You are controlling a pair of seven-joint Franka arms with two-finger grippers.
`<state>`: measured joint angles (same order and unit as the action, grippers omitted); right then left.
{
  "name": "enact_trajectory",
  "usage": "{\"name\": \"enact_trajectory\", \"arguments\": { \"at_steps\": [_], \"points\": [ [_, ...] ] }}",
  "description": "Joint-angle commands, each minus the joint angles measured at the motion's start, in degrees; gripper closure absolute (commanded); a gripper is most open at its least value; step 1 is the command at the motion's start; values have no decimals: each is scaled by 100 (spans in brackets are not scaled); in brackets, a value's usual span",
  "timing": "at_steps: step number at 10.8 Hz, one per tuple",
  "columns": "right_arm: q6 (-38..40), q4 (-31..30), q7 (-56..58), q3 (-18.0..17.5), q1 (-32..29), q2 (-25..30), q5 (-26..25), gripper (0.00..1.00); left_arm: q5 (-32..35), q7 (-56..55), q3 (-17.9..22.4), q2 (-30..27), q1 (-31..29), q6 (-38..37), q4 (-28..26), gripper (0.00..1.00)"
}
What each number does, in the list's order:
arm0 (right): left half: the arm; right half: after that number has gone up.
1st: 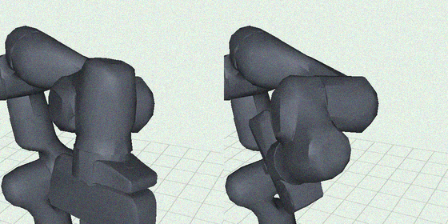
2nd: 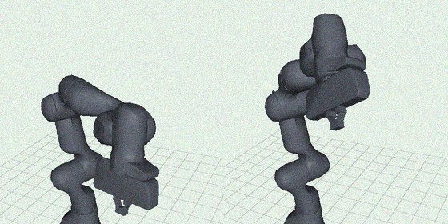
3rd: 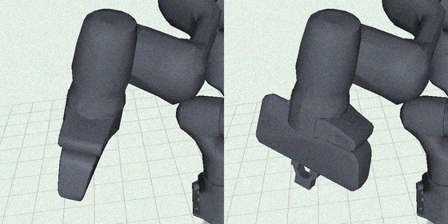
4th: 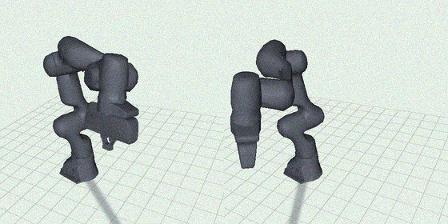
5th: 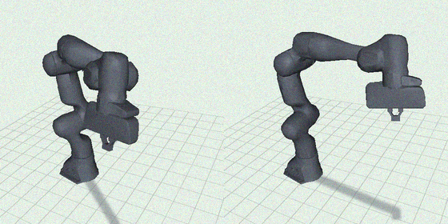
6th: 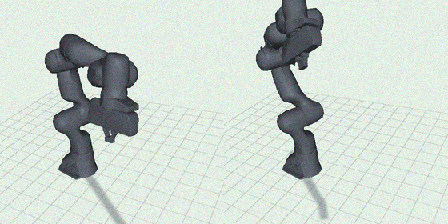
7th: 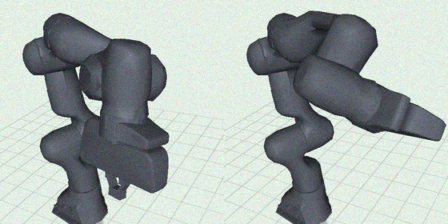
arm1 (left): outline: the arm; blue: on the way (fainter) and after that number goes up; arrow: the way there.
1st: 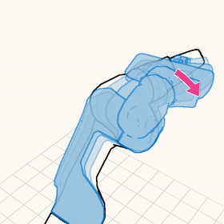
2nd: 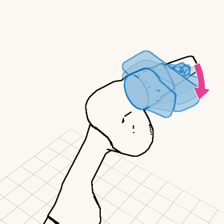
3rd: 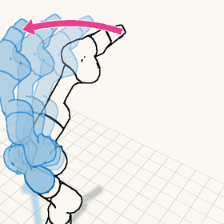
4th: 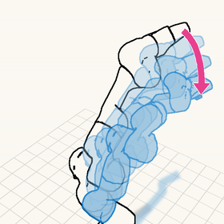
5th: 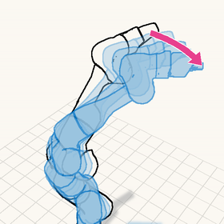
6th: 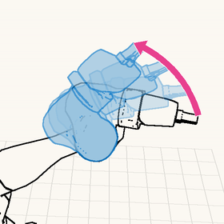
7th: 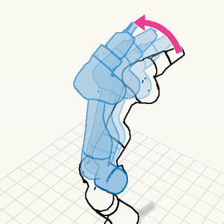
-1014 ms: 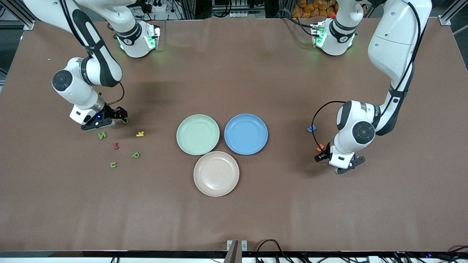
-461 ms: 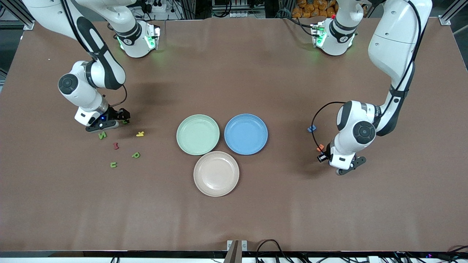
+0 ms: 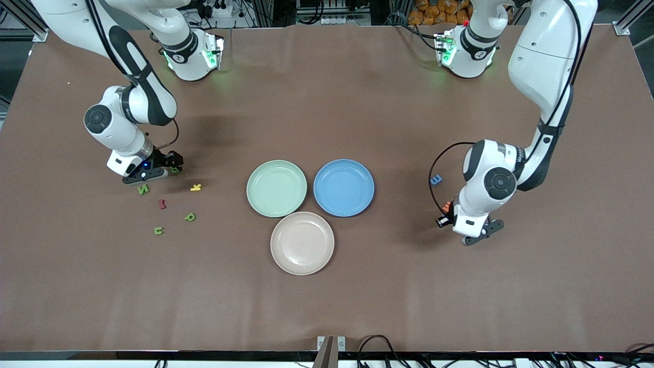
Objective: Sort letters by color into matching plates
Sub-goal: 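Carry the blue x to the blue plate with the left gripper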
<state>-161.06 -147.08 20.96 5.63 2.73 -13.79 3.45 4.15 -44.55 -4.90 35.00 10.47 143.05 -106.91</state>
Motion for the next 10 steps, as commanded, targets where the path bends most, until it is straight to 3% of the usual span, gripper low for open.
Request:
{"name": "enact_trajectory", "arguments": {
  "at_steps": [1,4,8,10],
  "points": [
    [-127,-189,-13,-97,-62,43,-20,0,156,-729,76,-90,489,-206,100,100],
    [-127,-233,-13,-123,-54,43,-20,0,156,-1326,59,-55,972,-988,618,100],
    [-119,-294,-13,-133,-54,34,-11,0,112,-1986,50,-29,1606,-1086,716,100],
    [-119,-295,-13,-133,-54,34,-11,11,103,-2267,41,-29,1799,-1095,786,100]
  ]
}}
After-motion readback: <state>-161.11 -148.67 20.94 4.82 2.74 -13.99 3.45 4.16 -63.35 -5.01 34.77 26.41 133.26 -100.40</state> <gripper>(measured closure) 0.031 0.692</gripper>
